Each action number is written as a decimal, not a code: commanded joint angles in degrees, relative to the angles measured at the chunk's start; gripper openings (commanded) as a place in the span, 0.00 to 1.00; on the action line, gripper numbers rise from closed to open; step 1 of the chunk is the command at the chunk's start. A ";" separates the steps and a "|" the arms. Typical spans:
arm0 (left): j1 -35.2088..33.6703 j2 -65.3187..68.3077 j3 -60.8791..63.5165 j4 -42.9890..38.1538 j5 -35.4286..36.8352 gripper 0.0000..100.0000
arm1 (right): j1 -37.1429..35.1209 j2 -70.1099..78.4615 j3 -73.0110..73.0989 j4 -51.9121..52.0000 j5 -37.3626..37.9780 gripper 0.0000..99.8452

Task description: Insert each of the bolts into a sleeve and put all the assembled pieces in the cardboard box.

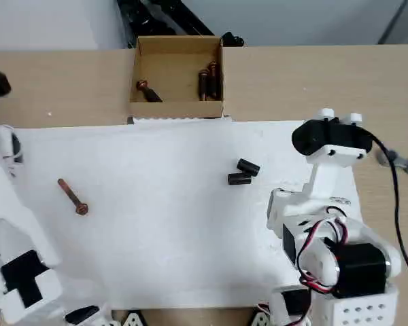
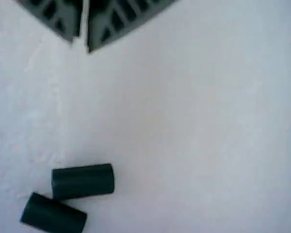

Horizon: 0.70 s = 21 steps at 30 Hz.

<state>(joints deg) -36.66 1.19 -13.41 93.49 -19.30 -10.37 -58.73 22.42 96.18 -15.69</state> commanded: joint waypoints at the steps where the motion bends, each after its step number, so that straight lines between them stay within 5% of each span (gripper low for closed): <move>1: 0.35 -0.79 -8.04 3.78 -8.62 0.01 | 0.57 -0.48 -0.18 -1.27 -0.70 0.01; 8: 0.09 -0.26 -8.04 5.98 -26.81 0.01 | 0.57 -0.48 -0.18 -1.63 -0.70 0.01; 16: 0.00 -0.35 7.34 5.98 -59.34 0.01 | 0.66 -0.48 -0.18 -1.54 -0.70 0.01; 21: 0.00 -0.26 14.11 3.96 -65.05 0.01 | 0.66 -0.48 -0.18 -1.27 -0.70 0.01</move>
<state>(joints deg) -36.48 1.45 -1.27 99.03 -80.84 -10.29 -58.73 22.42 95.65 -15.69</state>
